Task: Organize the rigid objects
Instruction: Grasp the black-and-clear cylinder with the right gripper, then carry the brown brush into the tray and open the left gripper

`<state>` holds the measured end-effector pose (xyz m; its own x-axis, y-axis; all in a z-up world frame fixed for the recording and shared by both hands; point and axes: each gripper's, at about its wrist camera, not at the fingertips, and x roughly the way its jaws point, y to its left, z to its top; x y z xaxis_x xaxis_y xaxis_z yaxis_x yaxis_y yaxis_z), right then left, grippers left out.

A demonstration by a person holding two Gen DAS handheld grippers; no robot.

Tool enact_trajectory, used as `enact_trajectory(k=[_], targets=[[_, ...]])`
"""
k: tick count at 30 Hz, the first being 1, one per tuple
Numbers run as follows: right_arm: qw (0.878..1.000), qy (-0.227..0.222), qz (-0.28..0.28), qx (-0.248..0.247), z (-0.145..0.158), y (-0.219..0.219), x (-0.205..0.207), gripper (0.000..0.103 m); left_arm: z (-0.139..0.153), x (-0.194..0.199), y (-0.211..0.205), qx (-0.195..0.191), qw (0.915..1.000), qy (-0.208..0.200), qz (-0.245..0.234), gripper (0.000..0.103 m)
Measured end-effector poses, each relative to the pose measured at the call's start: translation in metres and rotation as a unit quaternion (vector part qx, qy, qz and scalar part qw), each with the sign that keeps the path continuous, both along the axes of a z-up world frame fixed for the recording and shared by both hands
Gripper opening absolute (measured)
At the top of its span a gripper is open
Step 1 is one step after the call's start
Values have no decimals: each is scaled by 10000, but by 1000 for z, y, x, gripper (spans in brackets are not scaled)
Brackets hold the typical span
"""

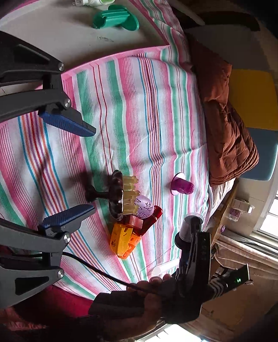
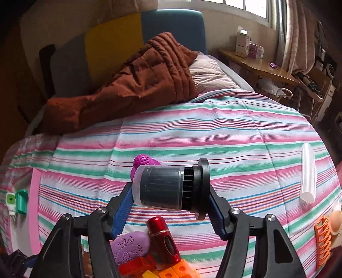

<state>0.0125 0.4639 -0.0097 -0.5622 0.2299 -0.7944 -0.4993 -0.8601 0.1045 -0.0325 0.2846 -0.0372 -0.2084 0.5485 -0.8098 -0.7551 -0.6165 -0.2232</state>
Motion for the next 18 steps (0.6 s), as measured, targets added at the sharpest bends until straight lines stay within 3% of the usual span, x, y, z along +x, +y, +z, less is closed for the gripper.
enact_trajectory(k=[2,10,12,14,18], targets=[[9994,249,-114,-205,7,2,14,65,-2,2,7,-17,10000,-26,-36,77],[9955,613,-415,-589,2,9,41,65,-16,1,32,-136,9997,-197,42,81],[9957,649,-439,-503,3,10,42,65,-23,1,34,-202,9992,-343,90,76],[9955,662,-456,-494,4,11,45,65,-29,4,37,-374,9988,-275,137,59],[9946,692,-499,-597,2,16,45,65,-30,3,42,-371,9989,-236,147,50]])
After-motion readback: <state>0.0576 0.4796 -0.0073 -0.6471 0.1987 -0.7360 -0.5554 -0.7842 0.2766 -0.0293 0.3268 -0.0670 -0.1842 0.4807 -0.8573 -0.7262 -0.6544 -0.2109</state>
